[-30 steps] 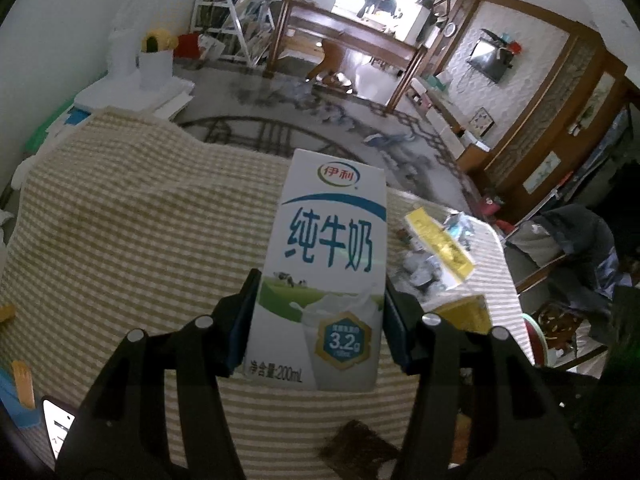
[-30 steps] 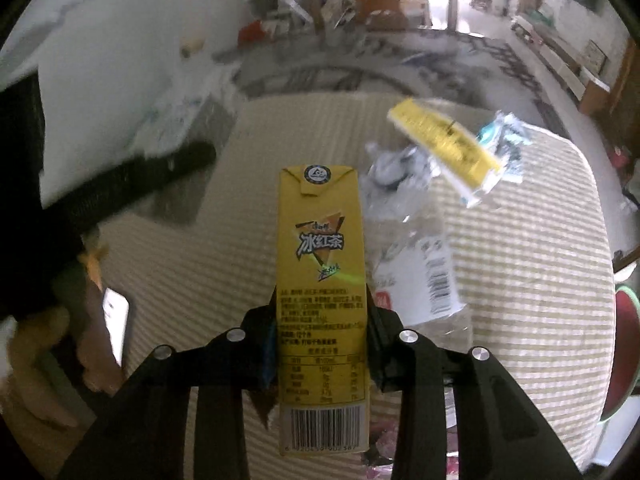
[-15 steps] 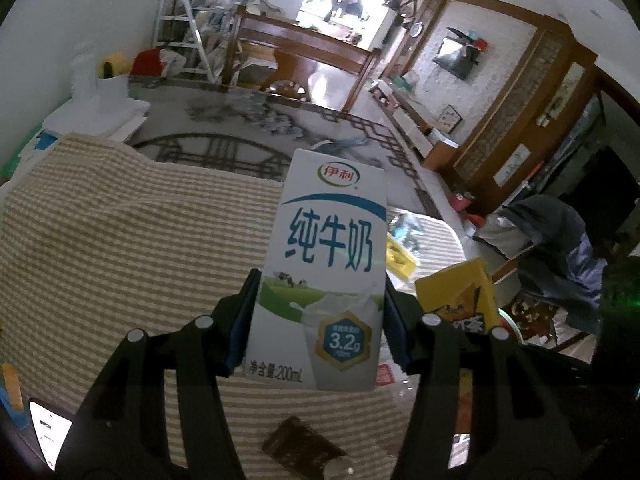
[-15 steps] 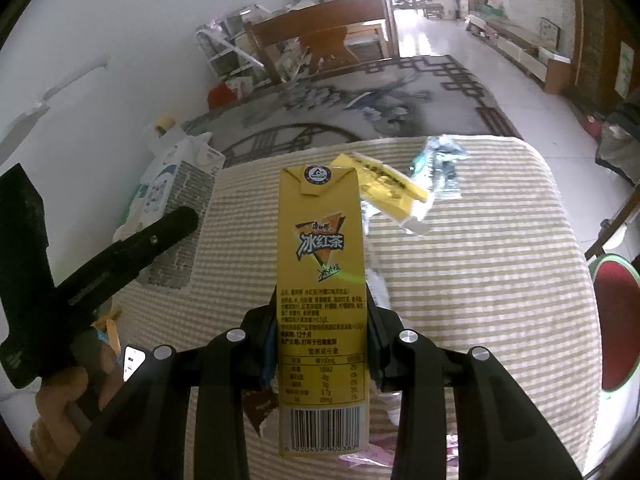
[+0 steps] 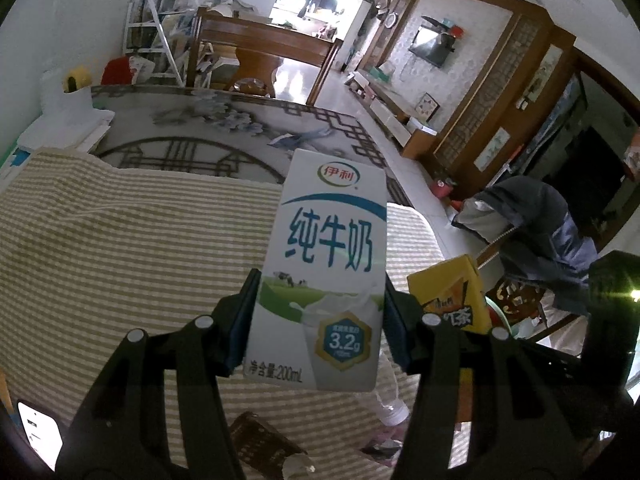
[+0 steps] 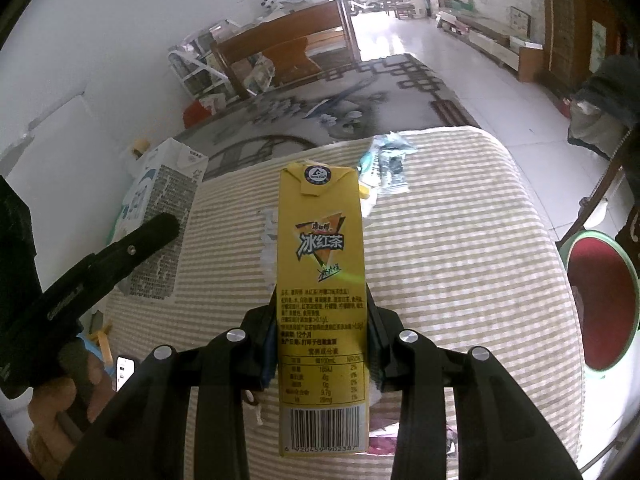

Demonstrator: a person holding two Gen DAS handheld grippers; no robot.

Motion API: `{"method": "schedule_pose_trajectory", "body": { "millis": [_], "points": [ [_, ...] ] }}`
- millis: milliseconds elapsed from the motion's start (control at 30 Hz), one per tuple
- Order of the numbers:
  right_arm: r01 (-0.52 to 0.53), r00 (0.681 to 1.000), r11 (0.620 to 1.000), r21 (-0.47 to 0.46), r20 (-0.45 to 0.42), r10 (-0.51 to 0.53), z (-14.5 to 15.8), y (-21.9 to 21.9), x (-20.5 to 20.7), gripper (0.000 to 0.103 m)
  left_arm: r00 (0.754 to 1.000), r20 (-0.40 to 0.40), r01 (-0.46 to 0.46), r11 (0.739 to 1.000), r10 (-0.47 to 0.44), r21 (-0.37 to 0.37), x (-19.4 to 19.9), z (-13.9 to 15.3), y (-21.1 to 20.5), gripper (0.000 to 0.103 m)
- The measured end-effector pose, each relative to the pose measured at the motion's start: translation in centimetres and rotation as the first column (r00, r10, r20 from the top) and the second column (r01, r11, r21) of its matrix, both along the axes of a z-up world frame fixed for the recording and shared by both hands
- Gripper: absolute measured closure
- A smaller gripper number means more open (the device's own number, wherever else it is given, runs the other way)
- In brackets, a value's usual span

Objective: Collect trash
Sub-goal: 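Carry the milk carton and tea carton to the red bin with both grippers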

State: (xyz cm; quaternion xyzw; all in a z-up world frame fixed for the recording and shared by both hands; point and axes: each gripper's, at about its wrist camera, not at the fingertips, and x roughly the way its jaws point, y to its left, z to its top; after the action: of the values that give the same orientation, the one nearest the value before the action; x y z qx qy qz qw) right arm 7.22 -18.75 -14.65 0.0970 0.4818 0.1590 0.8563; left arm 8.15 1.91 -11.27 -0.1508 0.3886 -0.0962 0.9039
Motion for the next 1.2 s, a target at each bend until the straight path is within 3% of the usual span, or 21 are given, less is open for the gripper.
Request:
{"method": "schedule_pose_trajectory", "body": {
  "millis": [633, 1200],
  "points": [
    [0.083, 0.996, 0.996, 0.035, 0.012, -0.083, 0.1, -7.4, -0.3, 0.069, 0.996, -0.006, 0.087, 0.996, -0.087, 0.033, 0.6, 0.7, -7.2, 0.050],
    [0.196, 0.975, 0.971, 0.139, 0.082, -0.209, 3.0, -20.7, -1.7, 0.069, 0.983, 0.017, 0.180, 0.979, -0.182, 0.098, 1.5, 4.1, -18.8, 0.049]
  ]
}}
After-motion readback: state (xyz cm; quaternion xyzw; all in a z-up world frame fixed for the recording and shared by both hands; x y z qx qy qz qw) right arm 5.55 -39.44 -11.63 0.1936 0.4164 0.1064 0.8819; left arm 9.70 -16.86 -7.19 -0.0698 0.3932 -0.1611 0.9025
